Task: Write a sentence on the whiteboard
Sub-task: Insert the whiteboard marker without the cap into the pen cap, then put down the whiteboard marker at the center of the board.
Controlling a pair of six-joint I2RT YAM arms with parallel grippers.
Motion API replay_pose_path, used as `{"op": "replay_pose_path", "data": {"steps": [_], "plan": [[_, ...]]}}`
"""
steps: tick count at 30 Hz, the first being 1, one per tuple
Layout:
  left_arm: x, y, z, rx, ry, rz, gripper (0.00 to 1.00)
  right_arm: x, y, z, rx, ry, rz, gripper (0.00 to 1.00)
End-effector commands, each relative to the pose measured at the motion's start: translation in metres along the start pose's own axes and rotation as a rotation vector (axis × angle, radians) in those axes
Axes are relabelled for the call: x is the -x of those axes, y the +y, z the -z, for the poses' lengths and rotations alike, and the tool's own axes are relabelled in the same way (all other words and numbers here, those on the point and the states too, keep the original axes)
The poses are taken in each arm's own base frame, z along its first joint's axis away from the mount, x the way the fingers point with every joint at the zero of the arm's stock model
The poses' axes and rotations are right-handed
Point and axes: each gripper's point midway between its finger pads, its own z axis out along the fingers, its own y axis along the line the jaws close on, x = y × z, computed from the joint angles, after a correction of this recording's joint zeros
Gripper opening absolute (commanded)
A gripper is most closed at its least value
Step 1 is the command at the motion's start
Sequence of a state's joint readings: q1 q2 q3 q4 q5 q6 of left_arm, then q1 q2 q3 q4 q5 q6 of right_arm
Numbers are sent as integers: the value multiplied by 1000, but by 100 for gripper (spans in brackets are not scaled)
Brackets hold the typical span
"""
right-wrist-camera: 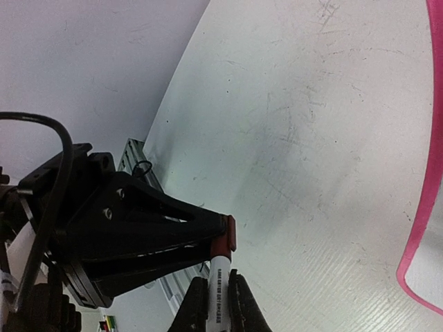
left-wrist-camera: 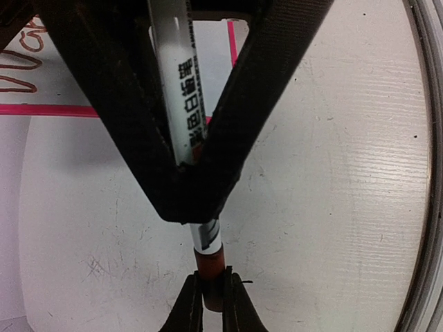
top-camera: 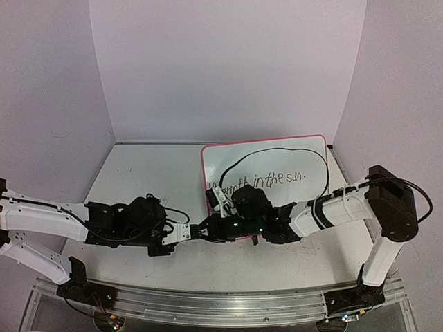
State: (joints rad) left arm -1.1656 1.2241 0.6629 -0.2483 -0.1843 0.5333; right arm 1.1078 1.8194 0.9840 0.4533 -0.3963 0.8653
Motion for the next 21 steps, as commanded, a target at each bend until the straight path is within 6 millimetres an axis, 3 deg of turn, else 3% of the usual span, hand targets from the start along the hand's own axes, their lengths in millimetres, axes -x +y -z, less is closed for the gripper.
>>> {"op": "replay_pose_path", "data": {"steps": [1, 8, 13, 18, 19, 21], "plan": [[118, 39, 53, 138, -473, 1, 0, 10, 61, 10, 204, -107, -12, 0], [124, 37, 55, 114, -492, 7, 2, 18, 57, 33, 197, -199, -47, 0], [129, 42, 75, 116, -526, 15, 64, 27, 34, 48, 28, -303, 256, 0], [130, 71, 113, 241, -572, 64, 71, 24, 20, 25, -160, -298, 575, 0], [129, 81, 121, 284, -574, 91, 71, 32, 20, 18, -214, -325, 597, 0], [128, 107, 147, 384, -595, 167, 71, 46, 2, 11, -341, -384, 574, 0]]}}
